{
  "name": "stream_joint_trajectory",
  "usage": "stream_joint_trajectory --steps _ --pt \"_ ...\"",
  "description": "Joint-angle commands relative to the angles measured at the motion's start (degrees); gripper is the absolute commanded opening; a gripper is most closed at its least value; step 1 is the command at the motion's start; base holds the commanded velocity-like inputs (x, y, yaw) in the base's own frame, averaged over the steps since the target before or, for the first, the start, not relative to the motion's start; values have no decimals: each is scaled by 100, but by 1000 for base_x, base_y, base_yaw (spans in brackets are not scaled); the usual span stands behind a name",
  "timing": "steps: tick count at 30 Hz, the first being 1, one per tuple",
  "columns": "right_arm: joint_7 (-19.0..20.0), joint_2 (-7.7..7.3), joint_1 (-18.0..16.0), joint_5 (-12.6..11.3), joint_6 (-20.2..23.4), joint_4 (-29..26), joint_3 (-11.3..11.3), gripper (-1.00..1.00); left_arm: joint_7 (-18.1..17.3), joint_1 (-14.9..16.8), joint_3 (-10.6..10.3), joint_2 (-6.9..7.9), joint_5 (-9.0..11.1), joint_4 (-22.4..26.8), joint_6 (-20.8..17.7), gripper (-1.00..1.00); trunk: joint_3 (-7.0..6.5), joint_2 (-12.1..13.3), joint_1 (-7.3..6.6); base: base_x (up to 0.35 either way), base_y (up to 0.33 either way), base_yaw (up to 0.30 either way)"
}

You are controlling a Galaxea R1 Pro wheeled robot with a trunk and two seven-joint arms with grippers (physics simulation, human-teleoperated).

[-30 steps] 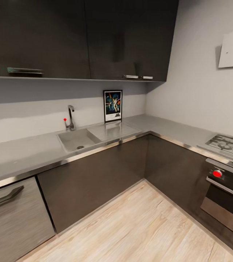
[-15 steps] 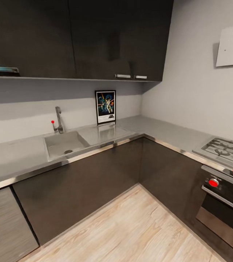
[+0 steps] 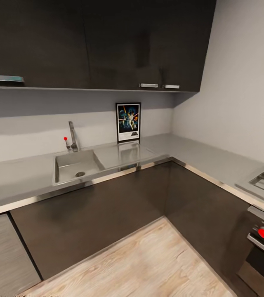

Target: Pick up the poster from the kitchen countertop and hang it on one of the wall nails in the kitchen.

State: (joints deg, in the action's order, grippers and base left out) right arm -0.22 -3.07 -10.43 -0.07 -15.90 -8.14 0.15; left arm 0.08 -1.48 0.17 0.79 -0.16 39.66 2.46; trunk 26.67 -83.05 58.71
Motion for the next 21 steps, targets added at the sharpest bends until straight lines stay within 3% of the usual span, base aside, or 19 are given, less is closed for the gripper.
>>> stream_joint_trajectory --steps 1,9,14,16,21 --pt "-3 0 -3 -1 -18 5 2 100 1 -2 3 0 -2 7 9 100 5 -3 2 141 -142 281" --pt "-4 -2 -3 -3 -5 5 -2 100 0 -2 4 0 -2 7 7 100 5 -3 2 58 -42 257" --pt "-1 -14 -3 -9 2 5 -5 100 1 -2 0 0 -1 7 -1 100 5 -3 2 231 -62 66" --pt "29 52 62 18 67 71 3 100 -8 -5 -22 -29 18 -59 17 100 5 -2 2 0 0 0" --pt "20 38 228 12 228 234 2 100 -8 -8 -17 -38 18 -169 19 100 5 -2 2 0 0 0"
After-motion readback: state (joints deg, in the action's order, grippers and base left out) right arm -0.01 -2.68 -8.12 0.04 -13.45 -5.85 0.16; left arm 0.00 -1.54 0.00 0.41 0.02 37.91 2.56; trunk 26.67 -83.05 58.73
